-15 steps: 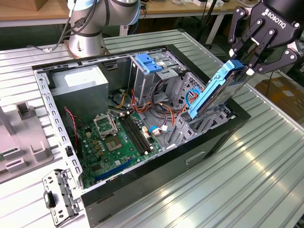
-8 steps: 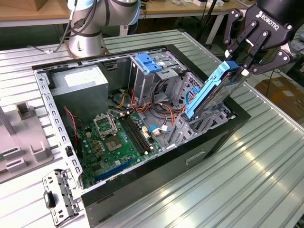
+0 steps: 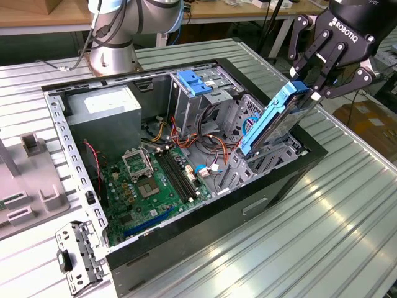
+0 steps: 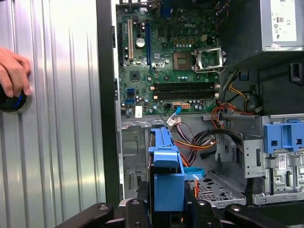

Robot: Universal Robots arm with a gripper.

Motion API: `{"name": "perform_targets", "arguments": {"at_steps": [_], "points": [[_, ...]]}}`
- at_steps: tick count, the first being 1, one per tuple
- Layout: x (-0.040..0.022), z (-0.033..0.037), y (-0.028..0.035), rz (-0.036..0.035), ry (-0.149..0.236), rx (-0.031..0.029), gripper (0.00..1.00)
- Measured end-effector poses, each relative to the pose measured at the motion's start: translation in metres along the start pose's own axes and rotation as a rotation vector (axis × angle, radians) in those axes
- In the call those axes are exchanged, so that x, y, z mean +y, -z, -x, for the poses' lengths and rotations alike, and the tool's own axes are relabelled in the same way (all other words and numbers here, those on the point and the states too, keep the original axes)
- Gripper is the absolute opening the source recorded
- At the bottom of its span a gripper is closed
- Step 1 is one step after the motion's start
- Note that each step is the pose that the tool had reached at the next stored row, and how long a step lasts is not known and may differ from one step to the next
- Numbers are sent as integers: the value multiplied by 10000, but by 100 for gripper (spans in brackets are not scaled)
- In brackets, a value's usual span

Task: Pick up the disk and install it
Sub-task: 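Insert the disk into the insertion slot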

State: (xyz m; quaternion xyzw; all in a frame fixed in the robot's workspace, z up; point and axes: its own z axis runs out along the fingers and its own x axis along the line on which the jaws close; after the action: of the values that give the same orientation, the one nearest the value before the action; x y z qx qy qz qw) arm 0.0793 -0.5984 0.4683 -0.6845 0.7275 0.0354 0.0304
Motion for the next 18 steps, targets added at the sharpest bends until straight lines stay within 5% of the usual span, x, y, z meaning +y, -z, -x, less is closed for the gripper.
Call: {"name": "perform_targets", "arguments": {"at_steps": [18], "points": [[-3, -12, -121, 10, 101, 1, 37]]}}
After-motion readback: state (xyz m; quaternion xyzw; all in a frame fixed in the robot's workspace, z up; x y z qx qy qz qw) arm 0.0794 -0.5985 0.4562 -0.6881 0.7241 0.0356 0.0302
